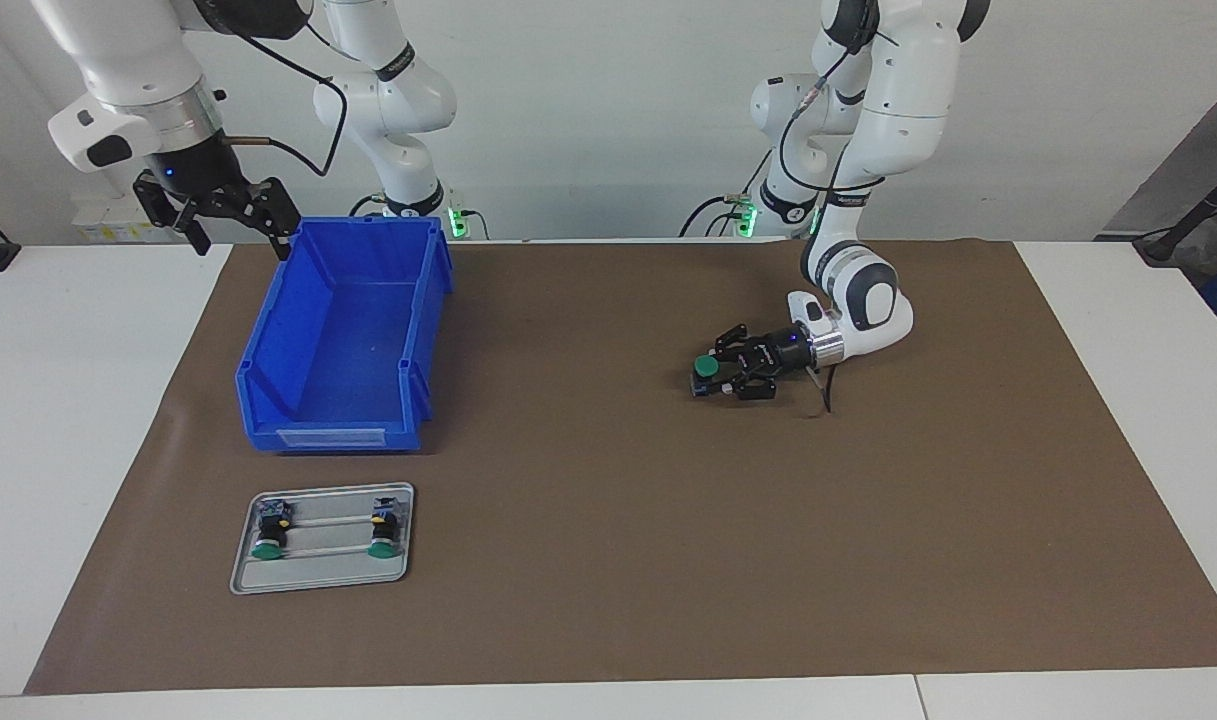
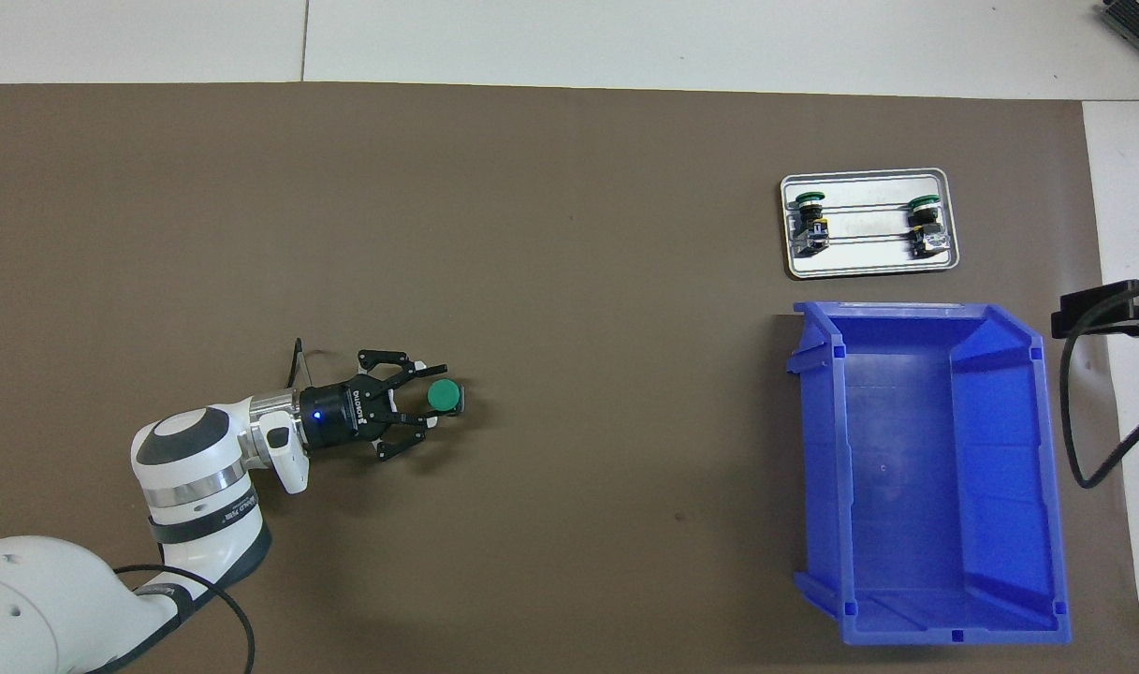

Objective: Place and press button with both arms

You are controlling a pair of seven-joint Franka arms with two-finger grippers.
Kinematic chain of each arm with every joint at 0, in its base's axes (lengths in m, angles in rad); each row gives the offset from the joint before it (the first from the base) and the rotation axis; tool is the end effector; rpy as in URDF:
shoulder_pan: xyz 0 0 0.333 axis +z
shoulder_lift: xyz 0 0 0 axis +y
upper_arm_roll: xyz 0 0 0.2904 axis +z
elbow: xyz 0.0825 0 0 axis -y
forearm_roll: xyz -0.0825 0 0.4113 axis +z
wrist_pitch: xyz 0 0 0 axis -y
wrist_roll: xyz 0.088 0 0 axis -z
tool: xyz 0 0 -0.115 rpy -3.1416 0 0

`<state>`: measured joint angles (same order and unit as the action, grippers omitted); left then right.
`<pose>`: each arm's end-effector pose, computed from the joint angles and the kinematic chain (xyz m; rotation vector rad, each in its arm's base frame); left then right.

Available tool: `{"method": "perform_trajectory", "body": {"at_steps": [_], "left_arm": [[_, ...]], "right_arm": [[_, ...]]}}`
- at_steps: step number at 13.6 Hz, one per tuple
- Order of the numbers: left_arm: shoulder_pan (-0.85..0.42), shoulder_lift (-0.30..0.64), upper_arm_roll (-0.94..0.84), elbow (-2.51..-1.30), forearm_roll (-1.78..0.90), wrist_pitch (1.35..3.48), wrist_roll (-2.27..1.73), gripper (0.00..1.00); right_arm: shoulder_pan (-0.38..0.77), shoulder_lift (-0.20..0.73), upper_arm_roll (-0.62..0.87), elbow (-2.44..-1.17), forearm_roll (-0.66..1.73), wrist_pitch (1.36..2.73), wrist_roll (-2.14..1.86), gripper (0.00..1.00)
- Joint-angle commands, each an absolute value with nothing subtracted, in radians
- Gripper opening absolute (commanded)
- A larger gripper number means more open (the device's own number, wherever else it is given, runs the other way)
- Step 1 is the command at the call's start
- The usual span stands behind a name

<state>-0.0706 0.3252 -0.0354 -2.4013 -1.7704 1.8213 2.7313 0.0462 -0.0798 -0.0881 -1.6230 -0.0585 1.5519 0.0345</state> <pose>0.4626 -0.1388 0.1429 1.4511 -1.2108 1.2600 0.5562 -0.0319 0.6086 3.0877 -0.1197 0.0127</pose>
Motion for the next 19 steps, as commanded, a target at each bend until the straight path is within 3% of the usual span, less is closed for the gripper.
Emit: {"method": "perform_trajectory", "body": {"at_steps": [1,2,3,5,19], "left_arm": [[-0.067,0.336,-0.034,-2.413,-1.767,1.875,2.816,0.68],[-0.067,0.336,-0.035,-2.413,-1.767,1.876,2.815,0.79],[-0.067,0.336,-0.034,-2.414,-1.767,1.876,2.815,0.80],[-0.069,0.336,-0.035,-2.414,-1.767,1.876,2.806,0.99],[-0.095,0.351,-0.035,-2.341,-1.767,1.930,2.735,0.99]], "right_arm": [[0.037,-0.101,-0.080,-1.646,-0.044,1.563,0.029,1.00],[0.037,-0.101,-0.081,-1.646,-0.044,1.563,0.029,1.00],[0.037,-0.101,-0.080,-1.646,-0.044,1.563,0.029,1.00],[0.037,-0.101,-0.080,-1.646,-0.043,1.563,0.029,1.00],[0.037,-0.101,-0.081,-1.646,-0.044,1.563,0.029,1.00]]}}
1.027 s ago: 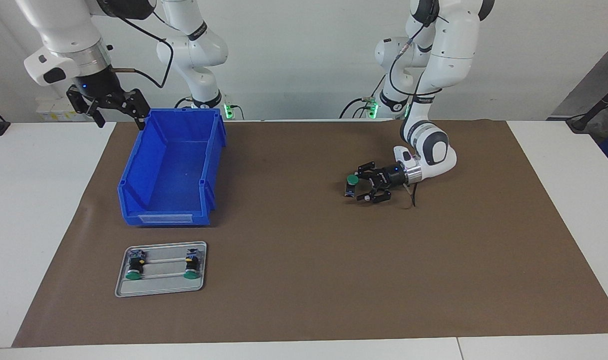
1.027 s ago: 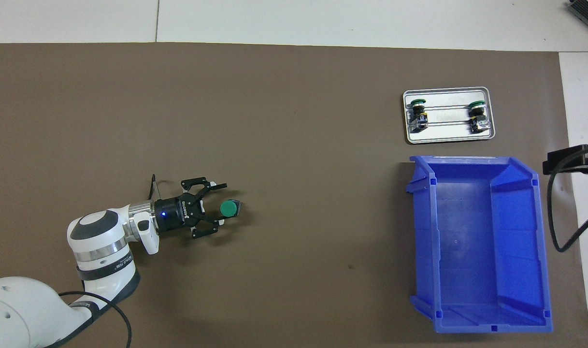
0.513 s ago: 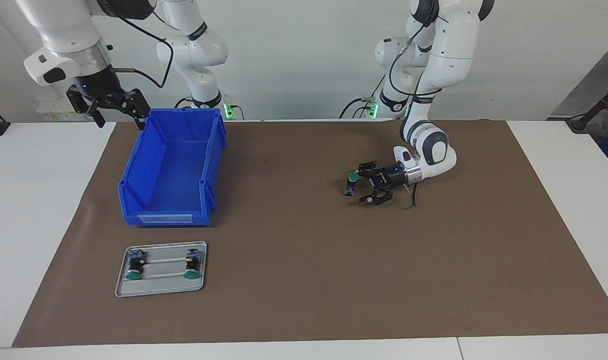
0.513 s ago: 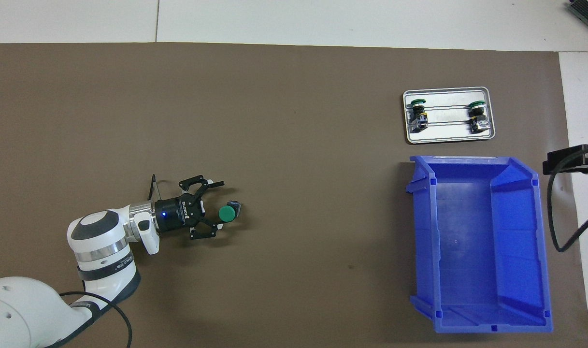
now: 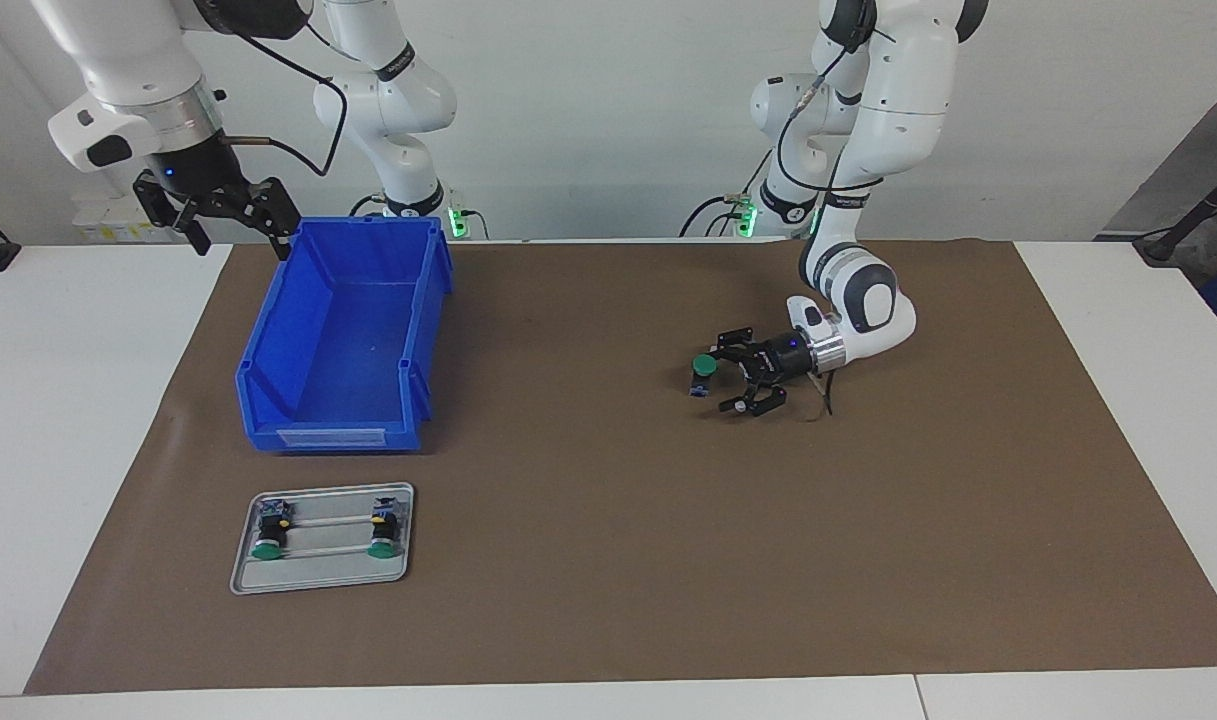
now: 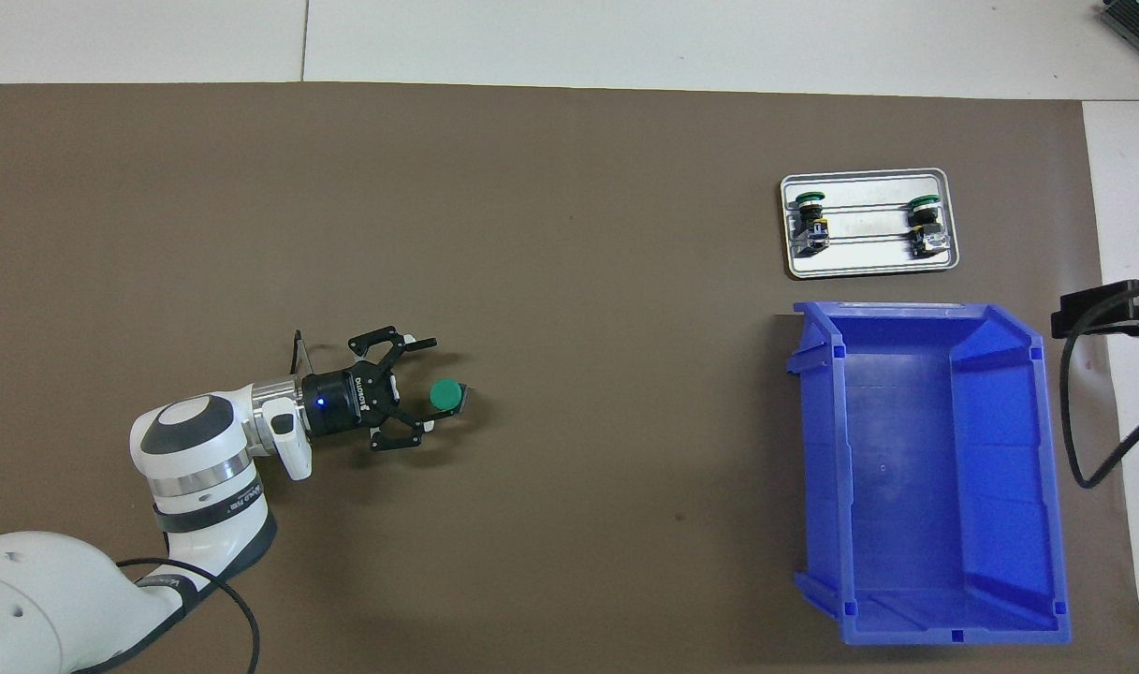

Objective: Place and press button with both arms

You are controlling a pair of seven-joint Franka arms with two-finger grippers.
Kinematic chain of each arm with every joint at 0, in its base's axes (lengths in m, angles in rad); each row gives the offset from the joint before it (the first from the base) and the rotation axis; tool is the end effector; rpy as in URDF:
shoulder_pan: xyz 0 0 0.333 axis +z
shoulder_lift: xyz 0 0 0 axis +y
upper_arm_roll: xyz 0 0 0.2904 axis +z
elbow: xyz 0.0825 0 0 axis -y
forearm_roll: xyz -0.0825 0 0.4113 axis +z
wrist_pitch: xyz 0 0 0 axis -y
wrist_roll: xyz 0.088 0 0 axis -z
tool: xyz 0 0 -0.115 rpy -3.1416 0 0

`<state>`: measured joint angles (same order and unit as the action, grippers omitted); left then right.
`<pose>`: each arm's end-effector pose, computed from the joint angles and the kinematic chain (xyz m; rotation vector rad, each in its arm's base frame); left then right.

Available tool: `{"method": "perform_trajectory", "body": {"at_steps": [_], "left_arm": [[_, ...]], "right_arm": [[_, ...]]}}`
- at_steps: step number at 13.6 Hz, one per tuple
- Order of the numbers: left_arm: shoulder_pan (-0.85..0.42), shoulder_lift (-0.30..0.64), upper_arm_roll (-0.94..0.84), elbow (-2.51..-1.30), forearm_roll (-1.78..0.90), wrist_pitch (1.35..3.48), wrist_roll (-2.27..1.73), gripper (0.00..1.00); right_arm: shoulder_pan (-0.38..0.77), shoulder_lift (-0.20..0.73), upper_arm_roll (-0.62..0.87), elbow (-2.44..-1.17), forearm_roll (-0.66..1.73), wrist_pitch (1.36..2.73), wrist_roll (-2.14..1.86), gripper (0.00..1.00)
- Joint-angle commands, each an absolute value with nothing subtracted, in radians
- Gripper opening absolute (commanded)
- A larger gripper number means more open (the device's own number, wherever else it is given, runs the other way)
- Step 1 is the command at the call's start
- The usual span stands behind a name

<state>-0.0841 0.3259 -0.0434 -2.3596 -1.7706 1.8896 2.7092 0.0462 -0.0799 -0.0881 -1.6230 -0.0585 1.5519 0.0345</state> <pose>0.4795 -0.1436 0.1498 1.4905 -1.2522 1.2557 0.5562 -0.0319 0.6087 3.0877 -0.1197 0.0128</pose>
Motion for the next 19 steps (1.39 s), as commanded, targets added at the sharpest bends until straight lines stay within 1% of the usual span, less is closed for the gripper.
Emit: {"method": "perform_trajectory", "body": {"at_steps": [1,11,14,19], "left_arm": [[-0.094,0.351,-0.035,-2.341,-1.767,1.931,2.735,0.99],[-0.104,0.350,-0.037,-2.335,-1.766,1.960,2.705,1.00],[-0.124,0.345,-0.037,-2.335,-1.766,1.962,2.668,1.00],[-0.137,0.318,-0.035,-2.324,-1.766,1.962,2.603,1.00]], "right_arm": [[0.037,-0.101,-0.080,-1.646,-0.044,1.563,0.029,1.00],[0.037,-0.101,-0.080,-1.646,-0.044,1.563,0.029,1.00],[0.037,-0.101,-0.080,-1.646,-0.044,1.563,0.029,1.00],[0.037,-0.101,-0.080,-1.646,-0.043,1.563,0.029,1.00]]}}
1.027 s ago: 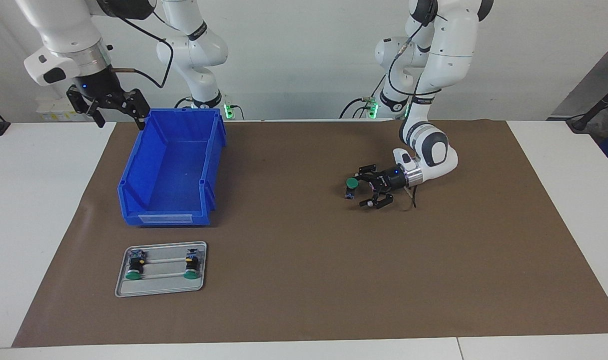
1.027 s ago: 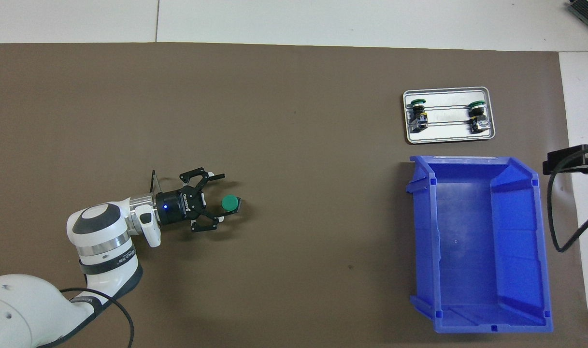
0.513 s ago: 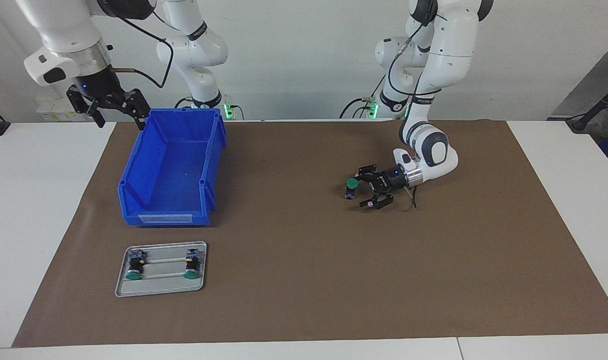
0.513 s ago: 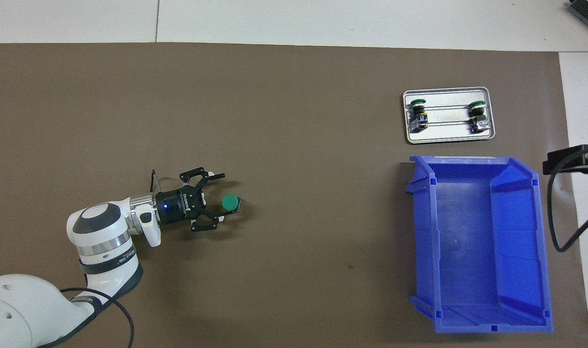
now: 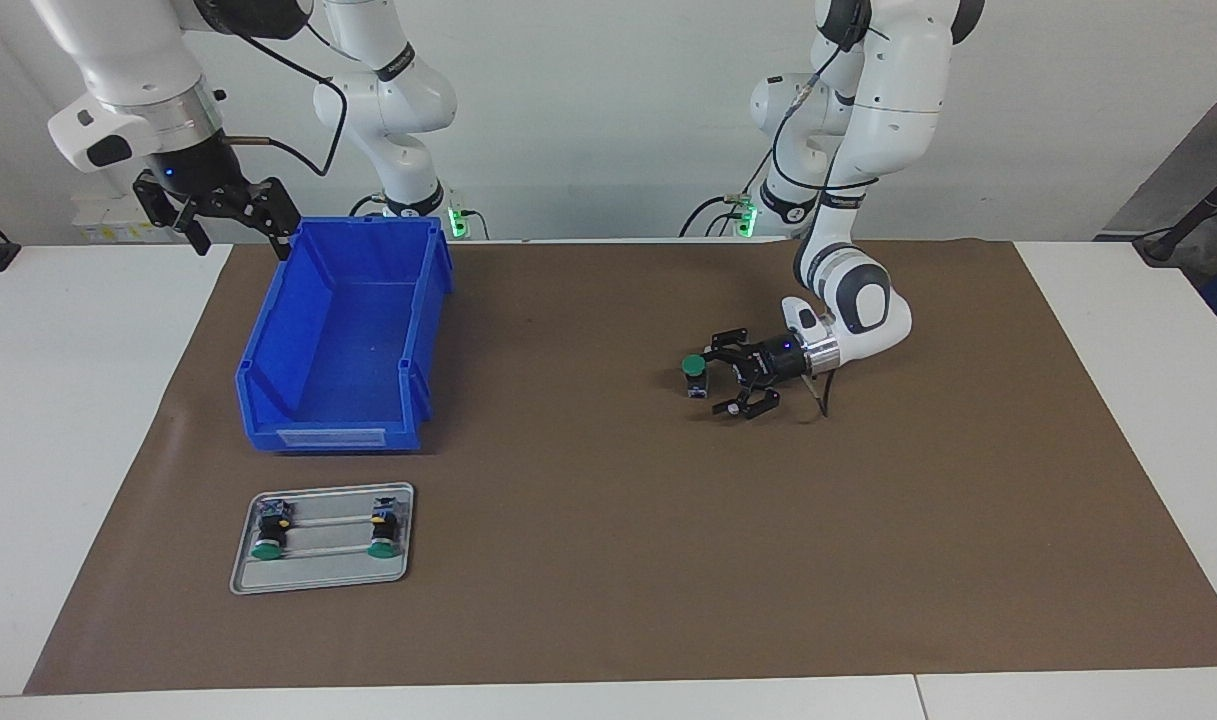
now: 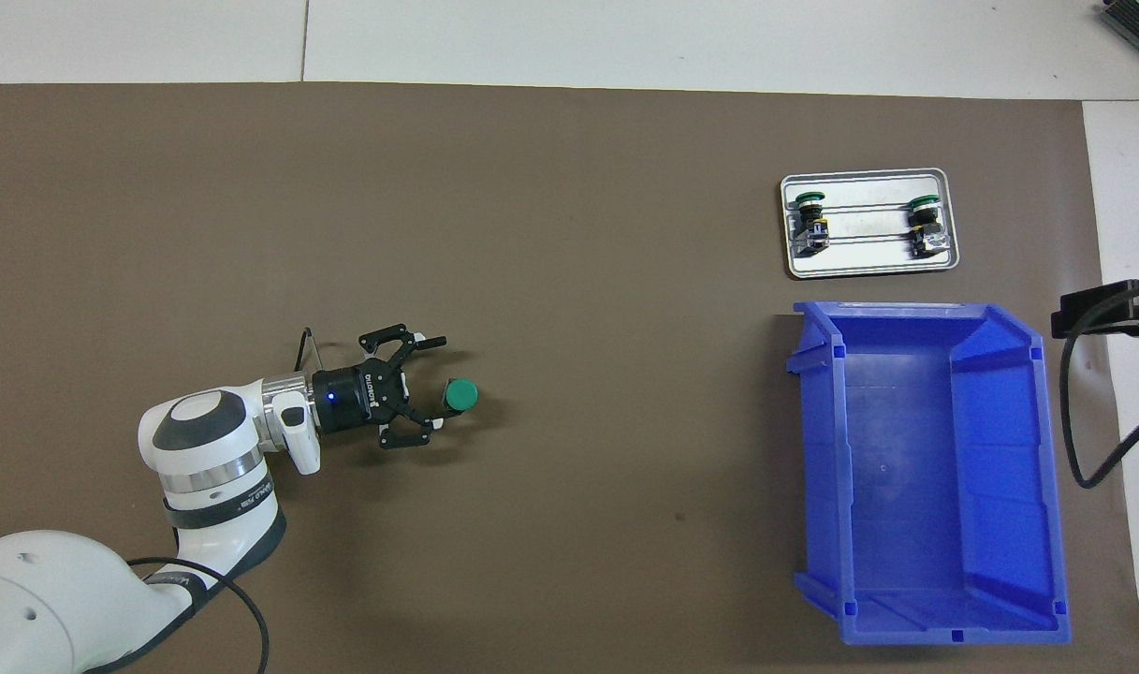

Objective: Place and press button with both arms
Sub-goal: 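Lower the green button onto the table and open the left gripper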

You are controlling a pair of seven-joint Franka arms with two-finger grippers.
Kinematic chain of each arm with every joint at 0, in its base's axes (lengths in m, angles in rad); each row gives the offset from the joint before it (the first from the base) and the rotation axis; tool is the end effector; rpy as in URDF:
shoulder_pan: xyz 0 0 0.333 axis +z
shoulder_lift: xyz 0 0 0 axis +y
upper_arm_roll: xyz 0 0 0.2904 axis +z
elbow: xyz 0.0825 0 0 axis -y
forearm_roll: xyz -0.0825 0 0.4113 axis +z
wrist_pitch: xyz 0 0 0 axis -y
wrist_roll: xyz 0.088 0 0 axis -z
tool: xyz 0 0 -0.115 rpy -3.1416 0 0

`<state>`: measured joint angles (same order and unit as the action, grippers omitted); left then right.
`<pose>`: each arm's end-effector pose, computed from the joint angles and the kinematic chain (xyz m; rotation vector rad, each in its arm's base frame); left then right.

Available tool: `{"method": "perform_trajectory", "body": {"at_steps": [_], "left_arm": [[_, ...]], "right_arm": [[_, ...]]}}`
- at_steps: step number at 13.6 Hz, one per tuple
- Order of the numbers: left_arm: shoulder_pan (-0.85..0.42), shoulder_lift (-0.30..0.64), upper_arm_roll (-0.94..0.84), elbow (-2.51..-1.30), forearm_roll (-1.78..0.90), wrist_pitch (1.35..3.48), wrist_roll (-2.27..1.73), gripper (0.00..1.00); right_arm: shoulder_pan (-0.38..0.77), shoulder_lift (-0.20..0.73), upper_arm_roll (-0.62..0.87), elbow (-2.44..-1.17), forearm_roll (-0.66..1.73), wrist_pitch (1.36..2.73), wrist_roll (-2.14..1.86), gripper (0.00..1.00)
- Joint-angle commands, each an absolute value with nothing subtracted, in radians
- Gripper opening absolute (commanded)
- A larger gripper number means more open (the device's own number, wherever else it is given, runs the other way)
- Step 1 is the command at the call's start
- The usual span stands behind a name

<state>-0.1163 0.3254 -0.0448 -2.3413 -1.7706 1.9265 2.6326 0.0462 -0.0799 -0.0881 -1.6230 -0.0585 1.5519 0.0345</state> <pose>0.4835 -0.1566 0.1530 1.5262 -1.2280 1.1953 0.5562 -0.0319 0.6087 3.0877 -0.1197 0.0128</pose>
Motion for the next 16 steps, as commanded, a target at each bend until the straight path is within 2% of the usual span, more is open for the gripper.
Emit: {"method": "perform_trajectory", "body": {"at_steps": [1,6,16], "left_arm": [[-0.135,0.319,-0.034,-2.322,-1.766,1.962,2.603,1.00],[-0.101,0.319,-0.032,-2.321,-1.760,1.963,2.606,1.00],[-0.126,0.310,-0.035,-2.362,-1.758,1.963,2.602,1.00]], "right_arm": [[0.037,-0.101,-0.081,-1.646,-0.044,1.563,0.031,1.00],[0.037,-0.101,-0.080,-1.646,-0.043,1.563,0.029,1.00],[0.037,-0.101,-0.080,-1.646,-0.043,1.563,0.029,1.00]]}}
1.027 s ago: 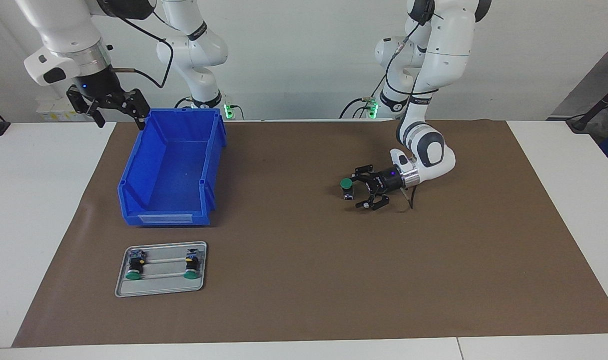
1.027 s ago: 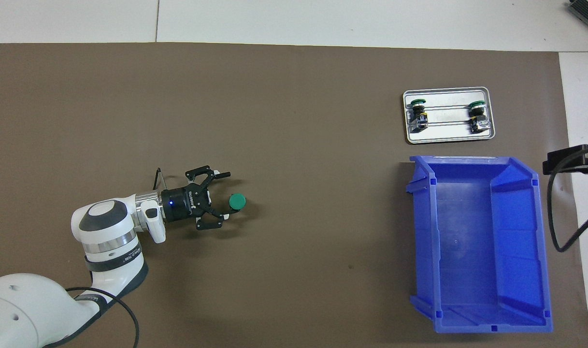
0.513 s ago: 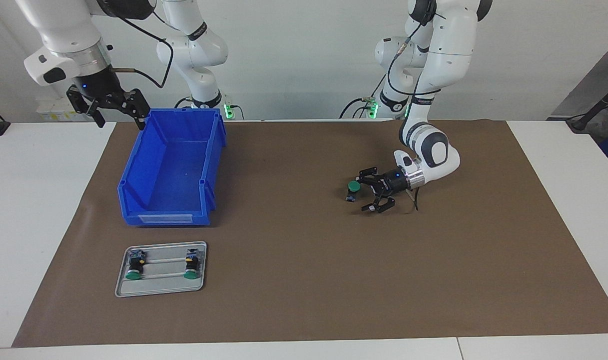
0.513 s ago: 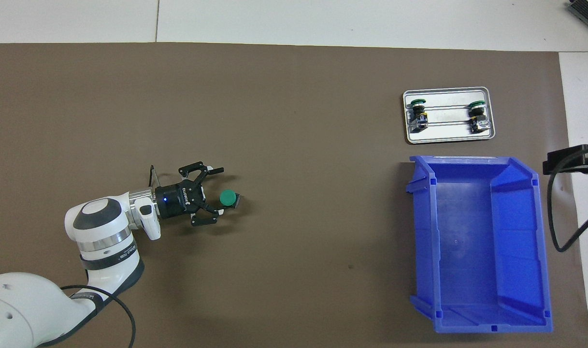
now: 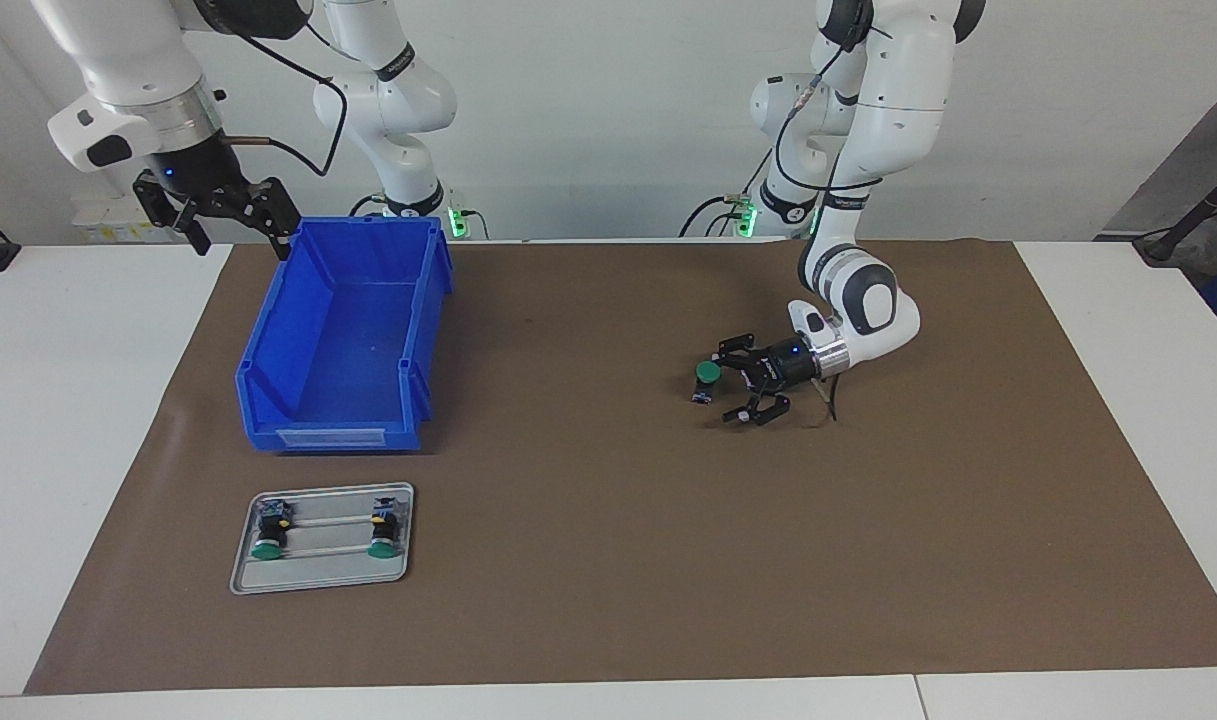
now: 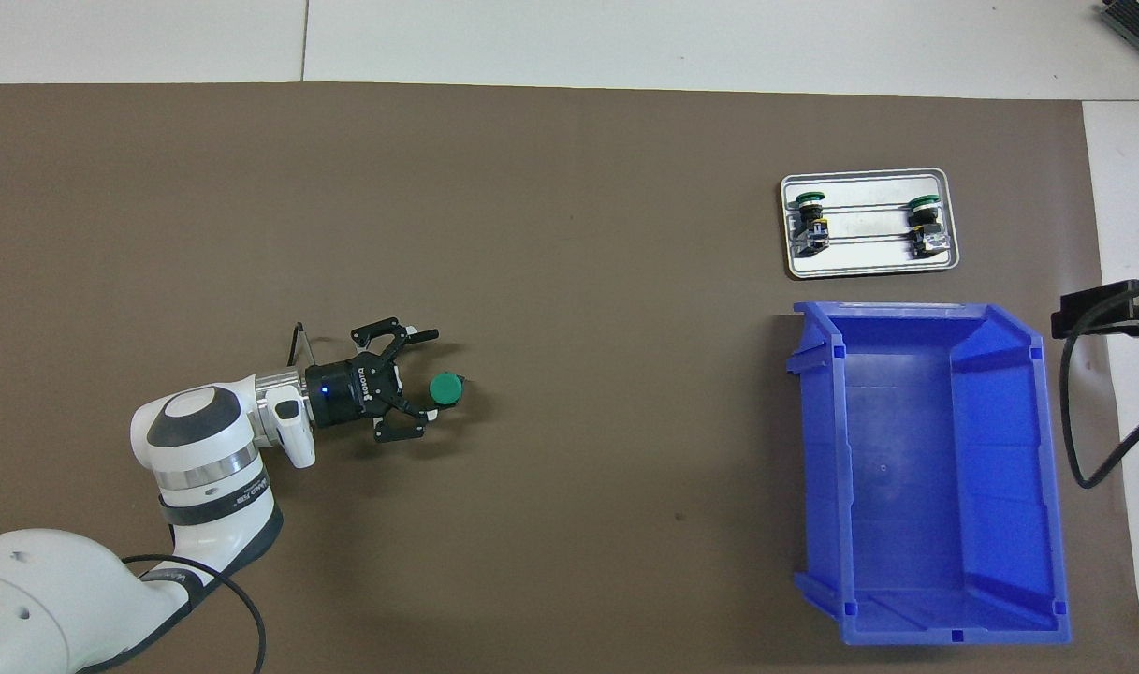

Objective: Place and press button with both arms
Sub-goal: 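Lower the green button onto the table and open the left gripper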

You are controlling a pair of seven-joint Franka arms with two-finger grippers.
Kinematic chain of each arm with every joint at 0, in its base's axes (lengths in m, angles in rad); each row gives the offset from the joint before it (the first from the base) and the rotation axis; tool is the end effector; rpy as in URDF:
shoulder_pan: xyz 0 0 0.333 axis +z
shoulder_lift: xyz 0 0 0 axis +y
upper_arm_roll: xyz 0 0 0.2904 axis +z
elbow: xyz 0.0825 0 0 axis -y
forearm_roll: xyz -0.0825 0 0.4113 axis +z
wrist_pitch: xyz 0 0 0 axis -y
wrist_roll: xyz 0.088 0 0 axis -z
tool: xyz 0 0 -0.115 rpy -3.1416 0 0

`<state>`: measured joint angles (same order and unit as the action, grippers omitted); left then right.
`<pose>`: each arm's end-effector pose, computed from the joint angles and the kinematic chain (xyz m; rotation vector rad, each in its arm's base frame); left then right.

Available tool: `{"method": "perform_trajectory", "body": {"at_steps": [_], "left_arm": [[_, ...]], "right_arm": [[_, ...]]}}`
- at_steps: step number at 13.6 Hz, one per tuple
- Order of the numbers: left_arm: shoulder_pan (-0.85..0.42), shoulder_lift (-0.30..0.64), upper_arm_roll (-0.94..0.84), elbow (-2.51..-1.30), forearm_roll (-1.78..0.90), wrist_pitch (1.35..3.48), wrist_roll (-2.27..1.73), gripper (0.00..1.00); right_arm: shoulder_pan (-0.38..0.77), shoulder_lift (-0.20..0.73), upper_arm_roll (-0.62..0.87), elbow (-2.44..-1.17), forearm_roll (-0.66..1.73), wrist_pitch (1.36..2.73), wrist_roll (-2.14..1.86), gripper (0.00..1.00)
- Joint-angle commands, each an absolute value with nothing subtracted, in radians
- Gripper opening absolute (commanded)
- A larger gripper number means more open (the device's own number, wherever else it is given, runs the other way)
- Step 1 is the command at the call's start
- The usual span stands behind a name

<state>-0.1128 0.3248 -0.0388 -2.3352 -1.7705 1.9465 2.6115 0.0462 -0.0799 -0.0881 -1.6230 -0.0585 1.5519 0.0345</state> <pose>0.4882 -0.1499 0.1535 1.5611 -1.2154 1.1900 0.5562 -0.0319 0.6087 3.0877 -0.1197 0.0128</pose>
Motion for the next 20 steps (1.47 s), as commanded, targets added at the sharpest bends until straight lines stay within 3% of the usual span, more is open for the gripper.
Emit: {"method": "perform_trajectory", "body": {"at_steps": [1,8,20], "left_arm": [[-0.126,0.310,-0.035,-2.368,-1.759,1.963,2.602,1.00],[-0.112,0.316,-0.035,-2.307,-1.758,1.962,2.528,1.00],[-0.117,0.308,-0.035,-2.364,-1.758,1.948,2.534,0.99]], "right_arm": [[0.037,-0.101,-0.080,-1.646,-0.043,1.563,0.029,1.00],[0.037,-0.101,-0.081,-1.646,-0.043,1.563,0.029,1.00],[0.037,-0.101,-0.080,-1.646,-0.043,1.563,0.029,1.00]]}}
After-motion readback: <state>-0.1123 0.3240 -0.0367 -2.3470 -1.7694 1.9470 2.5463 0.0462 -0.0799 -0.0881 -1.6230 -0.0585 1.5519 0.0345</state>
